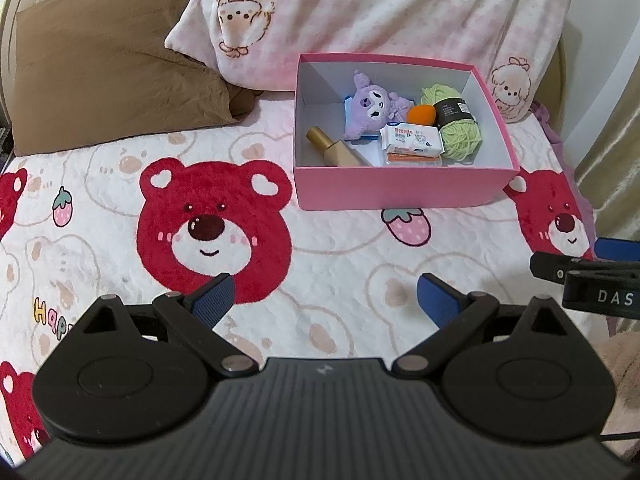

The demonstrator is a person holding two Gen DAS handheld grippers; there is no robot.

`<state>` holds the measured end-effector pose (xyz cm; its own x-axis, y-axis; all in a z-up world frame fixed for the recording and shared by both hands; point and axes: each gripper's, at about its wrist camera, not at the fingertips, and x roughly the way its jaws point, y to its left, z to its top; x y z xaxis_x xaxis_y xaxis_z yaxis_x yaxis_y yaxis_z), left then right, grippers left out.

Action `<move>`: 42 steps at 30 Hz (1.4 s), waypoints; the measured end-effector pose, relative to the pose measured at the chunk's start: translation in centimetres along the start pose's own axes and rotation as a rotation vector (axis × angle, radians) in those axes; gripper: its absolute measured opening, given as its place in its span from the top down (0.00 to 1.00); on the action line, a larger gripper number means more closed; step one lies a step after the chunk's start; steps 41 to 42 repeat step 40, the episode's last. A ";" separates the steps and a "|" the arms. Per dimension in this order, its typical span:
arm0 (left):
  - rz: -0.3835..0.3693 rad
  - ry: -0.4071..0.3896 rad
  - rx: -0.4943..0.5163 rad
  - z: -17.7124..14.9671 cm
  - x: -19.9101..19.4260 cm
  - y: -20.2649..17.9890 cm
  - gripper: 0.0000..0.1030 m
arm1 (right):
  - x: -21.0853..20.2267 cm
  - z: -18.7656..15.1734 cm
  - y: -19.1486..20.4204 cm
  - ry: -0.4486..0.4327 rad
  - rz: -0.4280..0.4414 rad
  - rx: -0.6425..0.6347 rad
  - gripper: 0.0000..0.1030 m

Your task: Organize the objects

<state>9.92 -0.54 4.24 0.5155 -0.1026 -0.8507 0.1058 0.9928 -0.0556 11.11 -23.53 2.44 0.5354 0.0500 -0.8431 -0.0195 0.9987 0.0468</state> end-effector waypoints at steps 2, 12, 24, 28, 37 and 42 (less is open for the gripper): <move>0.002 -0.003 0.005 0.1 -0.1 0.0 0.04 | -0.2 -0.1 0.1 -0.006 -0.002 0.004 0.09; 0.002 -0.003 0.005 0.1 -0.4 -0.3 0.04 | -1.1 -0.1 0.7 -0.018 -0.002 -0.003 0.09; 0.016 0.023 -0.022 -0.2 -0.1 0.0 0.04 | -1.1 -0.3 0.8 -0.010 -0.009 -0.010 0.09; 0.012 0.011 -0.034 -0.2 -0.2 0.2 0.04 | -1.1 -0.3 0.8 -0.009 -0.011 -0.010 0.09; 0.035 -0.005 -0.004 -0.2 -0.5 -0.1 0.01 | -1.1 -0.3 0.7 -0.006 -0.015 -0.011 0.09; 0.032 -0.003 -0.006 -0.2 -0.5 0.0 0.01 | -1.1 -0.3 0.6 -0.005 -0.016 -0.013 0.09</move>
